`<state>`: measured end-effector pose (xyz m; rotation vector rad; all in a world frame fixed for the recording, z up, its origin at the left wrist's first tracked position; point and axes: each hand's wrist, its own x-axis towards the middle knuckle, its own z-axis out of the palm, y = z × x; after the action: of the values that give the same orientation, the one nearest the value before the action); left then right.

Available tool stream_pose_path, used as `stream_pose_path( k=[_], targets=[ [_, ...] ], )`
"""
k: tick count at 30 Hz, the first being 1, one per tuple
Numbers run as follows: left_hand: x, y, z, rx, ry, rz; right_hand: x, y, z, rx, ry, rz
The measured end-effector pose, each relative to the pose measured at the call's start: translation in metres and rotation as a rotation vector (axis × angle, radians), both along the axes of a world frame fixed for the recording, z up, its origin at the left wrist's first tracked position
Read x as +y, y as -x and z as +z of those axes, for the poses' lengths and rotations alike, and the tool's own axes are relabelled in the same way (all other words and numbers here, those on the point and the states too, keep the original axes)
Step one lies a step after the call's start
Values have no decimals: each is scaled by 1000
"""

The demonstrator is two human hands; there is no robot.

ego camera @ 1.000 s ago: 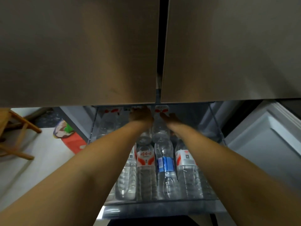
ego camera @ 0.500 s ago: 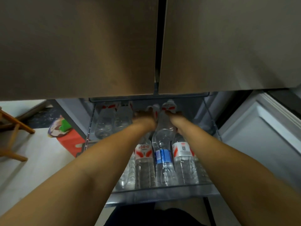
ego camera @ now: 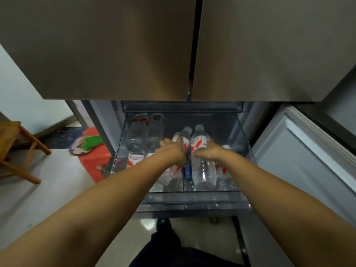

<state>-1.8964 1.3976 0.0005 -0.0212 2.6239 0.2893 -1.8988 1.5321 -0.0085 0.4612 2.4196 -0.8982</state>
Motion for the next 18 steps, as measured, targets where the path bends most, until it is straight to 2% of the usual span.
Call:
stream_pose_path(
  k=[4, 7, 12, 18],
  targets=[
    [7, -11, 0, -1, 61, -30, 1, -14, 2, -92, -95, 16],
    [4, -8, -5, -43, -13, 38, -4, -22, 4, -61, -129, 18],
    [3, 4, -16, -84, -160, 180, -12, -18, -13, -33, -83, -150],
    [-1, 10, -30, -84, -209, 202, -20, -26, -21, 53, -148, -259]
  ],
)
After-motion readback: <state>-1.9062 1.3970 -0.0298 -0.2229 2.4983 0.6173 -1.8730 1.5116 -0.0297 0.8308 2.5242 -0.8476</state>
